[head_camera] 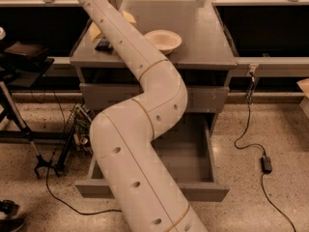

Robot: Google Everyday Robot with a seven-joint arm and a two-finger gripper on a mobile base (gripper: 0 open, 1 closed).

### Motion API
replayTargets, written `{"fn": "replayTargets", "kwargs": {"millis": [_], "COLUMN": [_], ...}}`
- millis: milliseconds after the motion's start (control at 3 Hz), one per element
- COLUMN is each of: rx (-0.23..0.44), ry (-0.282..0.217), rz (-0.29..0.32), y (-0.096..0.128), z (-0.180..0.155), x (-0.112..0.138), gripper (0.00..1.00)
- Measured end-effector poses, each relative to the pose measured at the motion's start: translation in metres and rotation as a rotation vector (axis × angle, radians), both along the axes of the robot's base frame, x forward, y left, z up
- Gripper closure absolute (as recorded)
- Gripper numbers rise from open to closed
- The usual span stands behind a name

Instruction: Place rxbar blueberry into middle drawer

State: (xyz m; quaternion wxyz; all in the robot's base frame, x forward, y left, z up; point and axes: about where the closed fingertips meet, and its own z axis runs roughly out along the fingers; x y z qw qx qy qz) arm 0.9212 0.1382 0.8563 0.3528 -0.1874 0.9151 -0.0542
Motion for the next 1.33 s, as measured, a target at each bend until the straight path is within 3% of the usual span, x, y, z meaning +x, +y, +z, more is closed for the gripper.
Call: {"fn": "replayTargets", "kwargs": {"millis": [333,1333], "rx": [0.014,-0.024], "ry": [-0.006,0.071], "rz": [0.007,0.063], "y": [0.003,0.029], "z": [0.002,0.002], "x": [0.001,-0.026], "gripper": [0.00,0.00]}}
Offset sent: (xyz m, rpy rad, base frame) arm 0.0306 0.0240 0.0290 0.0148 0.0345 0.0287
